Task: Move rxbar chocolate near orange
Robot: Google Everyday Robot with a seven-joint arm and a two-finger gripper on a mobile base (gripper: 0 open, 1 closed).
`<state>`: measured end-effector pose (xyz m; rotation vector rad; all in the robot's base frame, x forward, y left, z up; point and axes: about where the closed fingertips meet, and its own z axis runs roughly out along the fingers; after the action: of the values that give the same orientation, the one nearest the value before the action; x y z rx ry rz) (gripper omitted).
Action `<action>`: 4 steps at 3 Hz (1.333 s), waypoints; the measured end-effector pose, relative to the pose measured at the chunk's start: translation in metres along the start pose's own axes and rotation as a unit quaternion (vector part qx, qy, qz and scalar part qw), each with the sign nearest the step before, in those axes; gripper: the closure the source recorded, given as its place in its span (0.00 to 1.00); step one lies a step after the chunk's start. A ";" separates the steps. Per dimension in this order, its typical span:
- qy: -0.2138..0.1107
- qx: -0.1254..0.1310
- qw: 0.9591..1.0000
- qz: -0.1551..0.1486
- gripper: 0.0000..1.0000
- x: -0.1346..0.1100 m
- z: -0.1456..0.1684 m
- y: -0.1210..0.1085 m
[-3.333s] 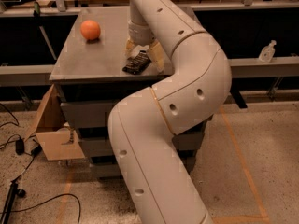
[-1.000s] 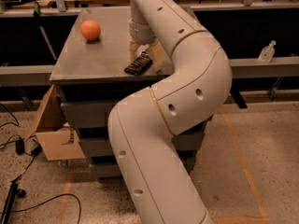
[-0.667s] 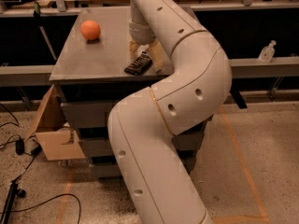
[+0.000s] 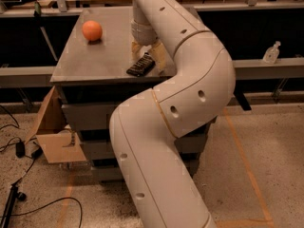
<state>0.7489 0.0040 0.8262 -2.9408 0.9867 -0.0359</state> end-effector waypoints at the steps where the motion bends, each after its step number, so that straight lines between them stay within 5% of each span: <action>1: 0.000 0.000 1.000 0.000 0.55 0.000 -0.001 0.000; 4: 0.000 0.000 1.000 0.001 0.57 0.000 -0.002 0.001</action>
Offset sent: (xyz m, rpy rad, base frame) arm -0.0699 0.0107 0.0884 0.1884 -0.0668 0.1401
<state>0.7482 0.0035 0.8278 -2.9394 0.9888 -0.0366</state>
